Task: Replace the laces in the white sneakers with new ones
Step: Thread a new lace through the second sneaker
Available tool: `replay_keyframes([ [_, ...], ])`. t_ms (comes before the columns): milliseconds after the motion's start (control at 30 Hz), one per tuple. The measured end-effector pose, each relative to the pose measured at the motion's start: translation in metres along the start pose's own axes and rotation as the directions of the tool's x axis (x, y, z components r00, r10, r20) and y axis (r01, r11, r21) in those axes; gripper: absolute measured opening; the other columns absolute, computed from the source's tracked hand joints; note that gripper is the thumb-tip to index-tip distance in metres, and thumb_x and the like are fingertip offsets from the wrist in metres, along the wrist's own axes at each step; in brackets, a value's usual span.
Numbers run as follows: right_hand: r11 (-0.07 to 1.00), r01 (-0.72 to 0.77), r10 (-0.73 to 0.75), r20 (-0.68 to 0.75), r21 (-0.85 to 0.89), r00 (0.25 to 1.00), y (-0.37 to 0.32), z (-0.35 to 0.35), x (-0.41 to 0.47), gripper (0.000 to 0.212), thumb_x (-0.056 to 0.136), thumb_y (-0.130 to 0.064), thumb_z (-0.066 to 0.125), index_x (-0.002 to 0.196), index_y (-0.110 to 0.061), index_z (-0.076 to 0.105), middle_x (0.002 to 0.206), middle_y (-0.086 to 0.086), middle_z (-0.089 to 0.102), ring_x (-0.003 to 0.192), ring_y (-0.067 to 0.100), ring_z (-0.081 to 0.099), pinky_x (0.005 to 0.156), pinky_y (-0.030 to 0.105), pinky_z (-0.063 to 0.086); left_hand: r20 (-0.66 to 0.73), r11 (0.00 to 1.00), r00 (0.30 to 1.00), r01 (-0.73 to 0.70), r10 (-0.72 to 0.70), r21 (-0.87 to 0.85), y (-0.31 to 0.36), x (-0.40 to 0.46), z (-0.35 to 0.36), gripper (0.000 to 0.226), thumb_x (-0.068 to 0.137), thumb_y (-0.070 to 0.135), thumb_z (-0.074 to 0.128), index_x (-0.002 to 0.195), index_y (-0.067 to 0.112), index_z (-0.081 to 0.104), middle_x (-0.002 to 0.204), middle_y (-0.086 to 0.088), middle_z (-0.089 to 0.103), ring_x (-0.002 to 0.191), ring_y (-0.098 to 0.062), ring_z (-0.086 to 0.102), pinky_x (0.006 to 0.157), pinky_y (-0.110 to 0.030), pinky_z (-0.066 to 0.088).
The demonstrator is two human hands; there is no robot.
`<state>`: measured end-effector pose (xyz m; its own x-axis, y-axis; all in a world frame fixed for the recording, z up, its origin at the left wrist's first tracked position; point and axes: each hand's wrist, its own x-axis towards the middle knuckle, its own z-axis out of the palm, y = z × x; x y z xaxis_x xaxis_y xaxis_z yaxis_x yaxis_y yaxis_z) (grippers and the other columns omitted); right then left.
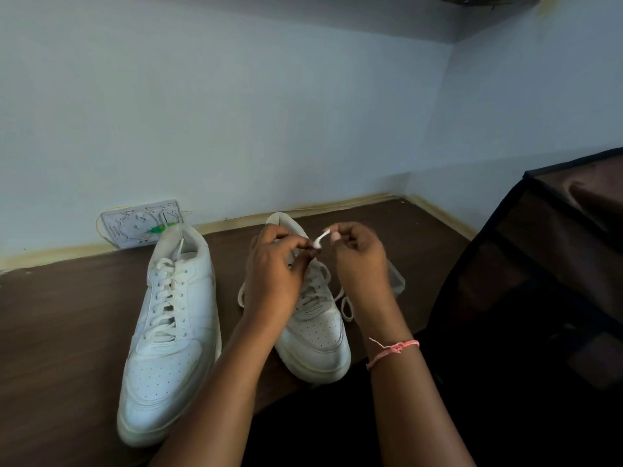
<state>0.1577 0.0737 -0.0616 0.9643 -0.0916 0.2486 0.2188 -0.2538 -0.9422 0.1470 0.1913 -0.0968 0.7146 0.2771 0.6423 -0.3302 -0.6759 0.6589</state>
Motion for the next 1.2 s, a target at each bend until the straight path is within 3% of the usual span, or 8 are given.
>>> replay_keyframes([
  [200, 0.968, 0.127, -0.083, 0.200, -0.219, 0.976, 0.006, -0.003, -0.002, 0.014, 0.089, -0.021, 0.069, 0.103, -0.022, 0.072, 0.101, 0.000, 0.059, 0.092, 0.016, 0.060, 0.077, 0.032, 0.051, -0.082, 0.968, 0.997, -0.014, -0.007, -0.250, 0.027, 0.009, -0.016, 0.006, 0.085, 0.027, 0.072, 0.090, 0.026, 0.075, 0.096, 0.011, 0.055, 0.096, -0.013, 0.057, 0.080, -0.024, 0.045],
  [467, 0.815, -0.044, 0.217, -0.234, 0.577, 0.948, -0.018, -0.033, 0.003, 0.013, 0.092, -0.003, 0.060, 0.099, -0.004, 0.071, 0.075, 0.003, 0.067, 0.056, 0.004, 0.056, 0.054, 0.022, 0.047, 0.142, 0.996, 0.988, 0.055, -0.065, 0.074, -0.013, 0.006, -0.015, 0.037, 0.092, 0.017, 0.061, 0.114, 0.047, 0.064, 0.116, 0.011, 0.049, 0.115, -0.019, 0.048, 0.094, -0.032, 0.043],
  [633, 0.990, -0.132, 0.131, -0.041, -0.048, 0.991, 0.013, -0.027, 0.007, 0.041, 0.092, -0.007, 0.051, 0.123, -0.032, 0.061, 0.101, -0.001, 0.069, 0.083, 0.013, 0.066, 0.077, 0.035, 0.055, 0.202, 0.991, 0.977, 0.040, -0.066, 0.130, -0.027, 0.009, -0.027, 0.052, 0.090, -0.003, 0.051, 0.112, 0.040, 0.069, 0.120, 0.014, 0.052, 0.106, 0.007, 0.040, 0.103, -0.035, 0.038],
  [767, 0.889, 0.059, 0.035, 0.196, -0.454, 0.980, 0.019, 0.009, -0.009, 0.032, 0.098, -0.025, 0.050, 0.128, -0.035, 0.055, 0.097, -0.007, 0.069, 0.098, 0.018, 0.062, 0.098, 0.048, 0.044, 0.290, 0.991, 0.948, 0.124, -0.134, 0.051, -0.032, 0.009, -0.027, 0.041, 0.093, 0.006, 0.058, 0.111, 0.040, 0.069, 0.118, 0.013, 0.058, 0.117, -0.017, 0.050, 0.101, -0.042, 0.045],
  [867, 0.741, 0.139, -0.155, 0.034, -0.657, 0.987, 0.015, 0.021, -0.019, 0.020, 0.099, -0.032, 0.050, 0.114, -0.031, 0.064, 0.089, -0.007, 0.069, 0.105, 0.016, 0.054, 0.102, 0.042, 0.030, 0.273, 0.989, 0.951, 0.127, -0.144, 0.078, -0.030, 0.008, -0.025, 0.034, 0.090, 0.012, 0.064, 0.109, 0.040, 0.069, 0.115, 0.013, 0.059, 0.115, -0.018, 0.052, 0.098, -0.041, 0.045],
  [967, 0.747, 0.163, -0.247, -0.041, -0.645, 0.968, 0.022, 0.017, -0.014, 0.010, 0.094, -0.035, 0.058, 0.097, -0.032, 0.067, 0.078, -0.008, 0.066, 0.096, 0.014, 0.052, 0.095, 0.039, 0.034, 0.249, 0.989, 0.958, 0.122, -0.140, 0.087, -0.027, 0.008, -0.024, 0.031, 0.090, 0.012, 0.065, 0.104, 0.040, 0.068, 0.115, 0.012, 0.061, 0.113, -0.016, 0.053, 0.095, -0.038, 0.046],
  [1100, 0.977, -0.058, -0.019, -0.356, -0.203, 0.934, 0.030, -0.018, 0.005, 0.008, 0.091, -0.029, 0.056, 0.087, -0.030, 0.063, 0.073, -0.007, 0.063, 0.075, 0.021, 0.064, 0.072, 0.036, 0.052, 0.256, 0.992, 0.959, 0.116, -0.124, 0.044, -0.029, 0.008, -0.027, 0.038, 0.090, 0.012, 0.064, 0.091, 0.050, 0.060, 0.108, 0.015, 0.063, 0.108, -0.013, 0.056, 0.090, -0.034, 0.047],
  [1200, 0.978, -0.155, 0.092, -0.374, -0.140, 0.923, 0.039, -0.049, 0.014, 0.011, 0.094, -0.016, 0.055, 0.100, -0.018, 0.064, 0.091, -0.003, 0.062, 0.097, 0.024, 0.064, 0.072, 0.028, 0.044, 0.266, 0.991, 0.955, 0.132, -0.133, 0.024, -0.032, 0.008, -0.029, 0.041, 0.090, 0.011, 0.065, 0.089, 0.051, 0.059, 0.105, 0.017, 0.061, 0.106, -0.011, 0.056, 0.088, -0.031, 0.047],
])
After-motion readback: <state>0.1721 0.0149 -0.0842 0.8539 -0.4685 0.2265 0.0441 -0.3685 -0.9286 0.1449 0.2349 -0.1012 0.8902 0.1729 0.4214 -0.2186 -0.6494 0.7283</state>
